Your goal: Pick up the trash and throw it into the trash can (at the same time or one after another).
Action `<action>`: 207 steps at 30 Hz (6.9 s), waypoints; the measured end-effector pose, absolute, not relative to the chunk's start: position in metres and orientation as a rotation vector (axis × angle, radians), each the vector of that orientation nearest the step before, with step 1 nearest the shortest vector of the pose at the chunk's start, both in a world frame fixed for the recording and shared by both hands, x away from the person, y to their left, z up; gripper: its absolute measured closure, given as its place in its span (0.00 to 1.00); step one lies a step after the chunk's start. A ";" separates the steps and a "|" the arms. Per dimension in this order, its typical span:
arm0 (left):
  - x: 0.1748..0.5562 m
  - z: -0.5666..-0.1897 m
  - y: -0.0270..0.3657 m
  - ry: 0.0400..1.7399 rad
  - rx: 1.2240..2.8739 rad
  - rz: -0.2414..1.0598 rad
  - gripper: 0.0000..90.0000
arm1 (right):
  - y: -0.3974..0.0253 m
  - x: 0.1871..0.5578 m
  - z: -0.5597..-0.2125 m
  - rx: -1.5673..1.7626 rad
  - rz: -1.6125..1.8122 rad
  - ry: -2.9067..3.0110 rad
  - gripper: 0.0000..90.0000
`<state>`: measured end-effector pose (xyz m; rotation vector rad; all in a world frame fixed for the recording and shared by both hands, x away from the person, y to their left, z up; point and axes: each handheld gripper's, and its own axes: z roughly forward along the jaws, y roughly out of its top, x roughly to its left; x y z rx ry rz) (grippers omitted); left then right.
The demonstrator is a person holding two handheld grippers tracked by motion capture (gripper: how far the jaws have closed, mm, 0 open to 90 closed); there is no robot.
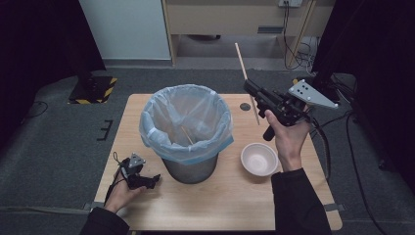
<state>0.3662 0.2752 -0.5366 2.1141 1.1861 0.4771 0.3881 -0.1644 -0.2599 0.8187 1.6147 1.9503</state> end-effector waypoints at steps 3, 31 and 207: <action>0.366 -0.537 0.275 1.186 2.115 0.479 0.00 | -0.161 0.389 -0.259 0.816 1.965 1.612 0.95; 0.366 -0.537 0.275 1.184 2.115 0.478 0.00 | -0.119 0.401 -0.254 0.771 1.978 1.682 0.95; 0.366 -0.536 0.275 1.184 2.118 0.477 0.00 | -0.250 0.364 -0.310 0.982 1.963 1.427 0.92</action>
